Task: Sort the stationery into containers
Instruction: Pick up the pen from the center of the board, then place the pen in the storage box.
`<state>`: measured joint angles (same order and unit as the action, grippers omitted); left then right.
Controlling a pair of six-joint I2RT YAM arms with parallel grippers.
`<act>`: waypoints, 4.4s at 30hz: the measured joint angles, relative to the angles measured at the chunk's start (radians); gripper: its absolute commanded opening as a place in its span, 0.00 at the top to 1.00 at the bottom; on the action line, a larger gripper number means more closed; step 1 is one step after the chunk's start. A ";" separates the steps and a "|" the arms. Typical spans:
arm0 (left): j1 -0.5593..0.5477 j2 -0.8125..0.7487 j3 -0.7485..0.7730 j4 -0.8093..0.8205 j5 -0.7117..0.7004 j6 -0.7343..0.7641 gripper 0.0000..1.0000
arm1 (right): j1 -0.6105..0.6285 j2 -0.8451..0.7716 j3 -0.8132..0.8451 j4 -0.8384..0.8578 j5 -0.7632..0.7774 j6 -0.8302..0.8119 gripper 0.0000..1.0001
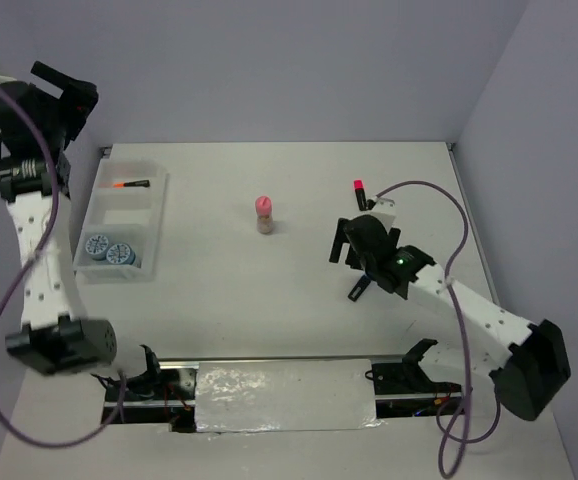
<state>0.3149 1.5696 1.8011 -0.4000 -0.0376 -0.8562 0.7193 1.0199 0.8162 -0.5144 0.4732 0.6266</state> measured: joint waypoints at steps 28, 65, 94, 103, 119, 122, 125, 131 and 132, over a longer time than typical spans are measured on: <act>-0.337 -0.859 -0.936 -0.153 0.000 0.335 0.01 | -0.109 0.345 -0.110 -0.040 -0.062 0.397 0.20; -0.344 -0.875 -0.854 0.050 0.759 0.033 0.01 | 0.489 0.123 0.278 0.245 -0.289 -0.524 0.96; -0.347 -0.832 -0.863 0.056 0.825 0.015 1.00 | 0.574 0.461 0.654 0.185 -0.174 -0.716 0.01; -0.335 -0.655 -0.734 -0.082 0.472 0.119 1.00 | 0.541 0.338 0.520 0.204 -0.074 -0.622 0.00; 0.072 0.334 -0.291 0.292 0.325 -0.067 0.99 | 0.525 -0.169 0.130 0.154 0.021 -0.502 0.00; 0.090 0.418 -0.214 0.334 0.303 -0.090 0.99 | 0.521 -0.185 0.101 0.152 0.009 -0.511 0.00; 0.093 0.485 -0.119 0.343 0.280 -0.089 0.92 | 0.519 -0.183 0.100 0.159 -0.005 -0.524 0.00; 0.092 0.592 0.045 0.301 0.204 -0.071 0.81 | 0.457 -0.143 0.098 0.193 -0.039 -0.558 0.00; 0.092 0.603 0.059 0.291 0.195 -0.065 0.79 | 0.423 -0.133 0.098 0.193 -0.052 -0.555 0.00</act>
<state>0.4072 2.1731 1.8599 -0.1085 0.1574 -0.9215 1.1419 0.8871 0.9142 -0.3210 0.4210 0.0711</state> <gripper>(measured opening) 0.298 0.997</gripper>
